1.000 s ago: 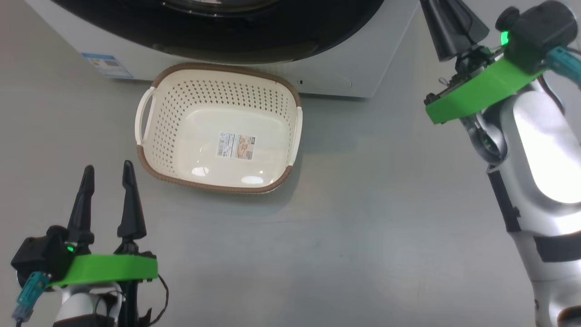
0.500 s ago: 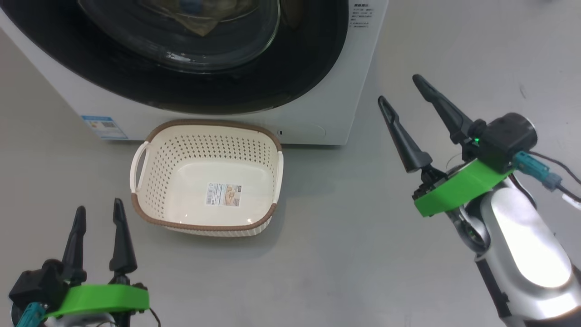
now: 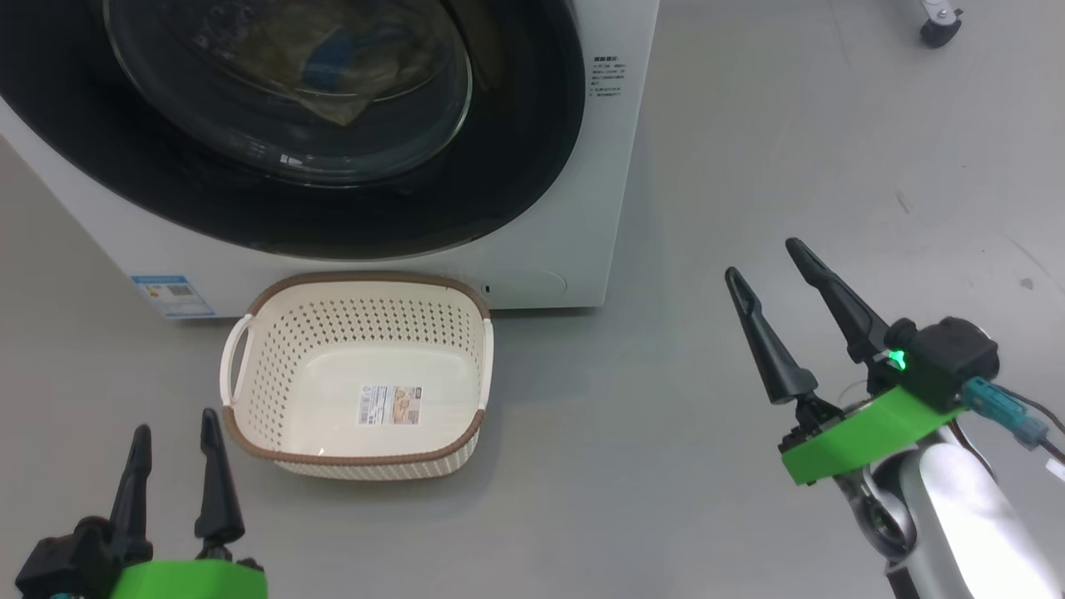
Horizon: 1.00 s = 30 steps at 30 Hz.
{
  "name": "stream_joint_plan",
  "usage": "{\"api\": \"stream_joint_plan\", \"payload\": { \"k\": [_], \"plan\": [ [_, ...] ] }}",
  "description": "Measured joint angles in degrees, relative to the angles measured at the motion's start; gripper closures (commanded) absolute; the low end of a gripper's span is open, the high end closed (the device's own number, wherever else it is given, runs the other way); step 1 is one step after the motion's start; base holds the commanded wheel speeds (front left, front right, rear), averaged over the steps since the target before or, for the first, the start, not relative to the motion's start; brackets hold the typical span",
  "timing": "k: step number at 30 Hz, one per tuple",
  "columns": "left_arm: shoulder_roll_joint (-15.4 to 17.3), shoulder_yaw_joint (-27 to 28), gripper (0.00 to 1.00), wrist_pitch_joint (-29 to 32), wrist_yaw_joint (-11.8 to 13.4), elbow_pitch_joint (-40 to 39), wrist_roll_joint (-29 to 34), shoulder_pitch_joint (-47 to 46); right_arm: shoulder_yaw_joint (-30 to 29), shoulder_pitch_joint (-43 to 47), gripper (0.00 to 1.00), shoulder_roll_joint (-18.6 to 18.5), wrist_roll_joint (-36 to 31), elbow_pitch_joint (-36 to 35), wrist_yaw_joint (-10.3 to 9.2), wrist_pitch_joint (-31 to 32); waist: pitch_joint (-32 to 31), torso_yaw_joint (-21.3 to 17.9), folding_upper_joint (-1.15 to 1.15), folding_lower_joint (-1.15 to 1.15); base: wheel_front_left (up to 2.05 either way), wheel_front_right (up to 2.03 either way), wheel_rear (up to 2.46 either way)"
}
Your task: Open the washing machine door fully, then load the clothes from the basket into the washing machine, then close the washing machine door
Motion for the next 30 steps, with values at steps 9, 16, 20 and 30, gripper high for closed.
{"api": "stream_joint_plan", "payload": {
  "k": [9, 16, 20, 30],
  "plan": [
    [-0.1, -0.1, 0.0, 0.0, 0.0, 0.1, 0.0, 2.1, -6.4, 6.3, 0.0, 1.9, -0.2, -0.4, 0.0, 0.0, -1.6, -1.3, 0.0, 0.0, 0.0, 0.0, 0.0],
    [0.0, -0.7, 0.0, 0.0, 0.0, 0.1, -0.3, 3.4, -9.5, 9.4, 0.0, 3.1, -0.7, -1.2, 0.0, 0.0, -1.7, -2.1, 0.0, 0.0, 0.0, 0.0, 0.0],
    [0.1, -0.7, 0.0, 0.0, 0.0, -0.2, -0.7, 3.4, -10.0, 10.2, 0.0, 3.6, -1.2, -1.4, 0.0, 0.0, -1.5, -2.5, 0.0, 0.0, 0.0, 0.0, 0.0],
    [0.3, -0.5, 0.0, 0.0, 0.0, -0.5, -0.7, 3.4, -10.4, 10.2, 0.0, 3.9, -1.2, -1.4, 0.0, 0.0, -1.2, -3.4, 0.0, 0.0, 0.0, 0.0, 0.0]
  ]
}}
